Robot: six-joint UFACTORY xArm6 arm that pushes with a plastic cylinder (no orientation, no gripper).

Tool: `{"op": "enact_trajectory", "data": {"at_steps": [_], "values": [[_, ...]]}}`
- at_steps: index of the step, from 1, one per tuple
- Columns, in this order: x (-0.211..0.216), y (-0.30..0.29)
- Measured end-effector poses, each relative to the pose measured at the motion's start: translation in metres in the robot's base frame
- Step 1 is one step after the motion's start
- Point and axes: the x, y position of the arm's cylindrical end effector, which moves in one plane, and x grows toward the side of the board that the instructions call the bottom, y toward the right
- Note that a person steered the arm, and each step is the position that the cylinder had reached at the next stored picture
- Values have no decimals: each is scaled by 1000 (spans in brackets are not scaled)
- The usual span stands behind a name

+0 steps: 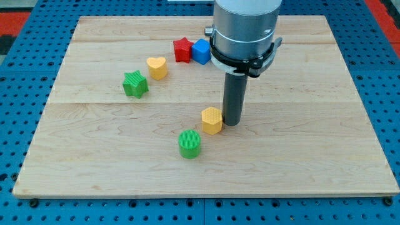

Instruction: Move the green star below the yellow heart

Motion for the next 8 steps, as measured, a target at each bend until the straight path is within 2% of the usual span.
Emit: {"op": "enact_trajectory", "data": {"at_steps": [7, 8], "values": [[0, -39], [-12, -38]]}}
